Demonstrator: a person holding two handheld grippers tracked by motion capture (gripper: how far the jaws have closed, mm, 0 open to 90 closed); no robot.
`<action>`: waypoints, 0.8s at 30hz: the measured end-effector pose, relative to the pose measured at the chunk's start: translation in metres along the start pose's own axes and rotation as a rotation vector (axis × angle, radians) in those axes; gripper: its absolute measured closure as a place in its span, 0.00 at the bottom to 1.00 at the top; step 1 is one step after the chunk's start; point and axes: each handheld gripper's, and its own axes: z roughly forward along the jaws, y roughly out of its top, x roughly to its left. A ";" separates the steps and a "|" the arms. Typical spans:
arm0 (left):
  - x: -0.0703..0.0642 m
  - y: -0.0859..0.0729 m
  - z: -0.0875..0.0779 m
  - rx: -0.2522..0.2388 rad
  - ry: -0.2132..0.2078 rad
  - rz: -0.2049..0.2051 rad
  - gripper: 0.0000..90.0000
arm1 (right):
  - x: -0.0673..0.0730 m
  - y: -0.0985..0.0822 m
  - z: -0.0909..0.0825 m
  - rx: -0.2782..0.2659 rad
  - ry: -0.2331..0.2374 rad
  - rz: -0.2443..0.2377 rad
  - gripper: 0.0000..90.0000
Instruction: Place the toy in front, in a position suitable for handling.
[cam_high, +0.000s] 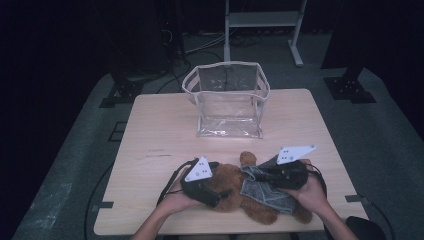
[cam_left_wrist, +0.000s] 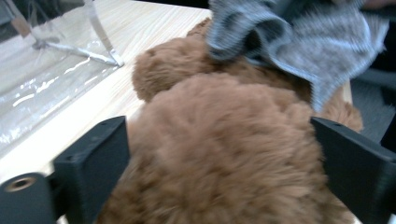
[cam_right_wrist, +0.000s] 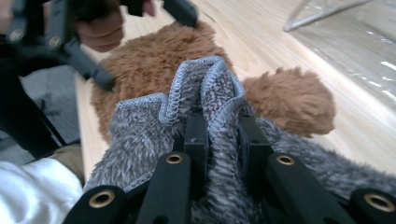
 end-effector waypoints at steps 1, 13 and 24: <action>0.003 -0.002 -0.003 -0.004 -0.003 -0.024 0.02 | 0.001 -0.003 -0.002 -0.016 0.006 0.000 0.85; 0.012 -0.006 0.017 0.111 -0.175 -0.115 0.21 | 0.015 -0.016 -0.009 -0.032 0.049 -0.061 0.85; 0.007 0.011 0.004 0.062 0.104 0.148 0.56 | -0.018 0.011 -0.023 -0.094 -0.030 0.048 0.84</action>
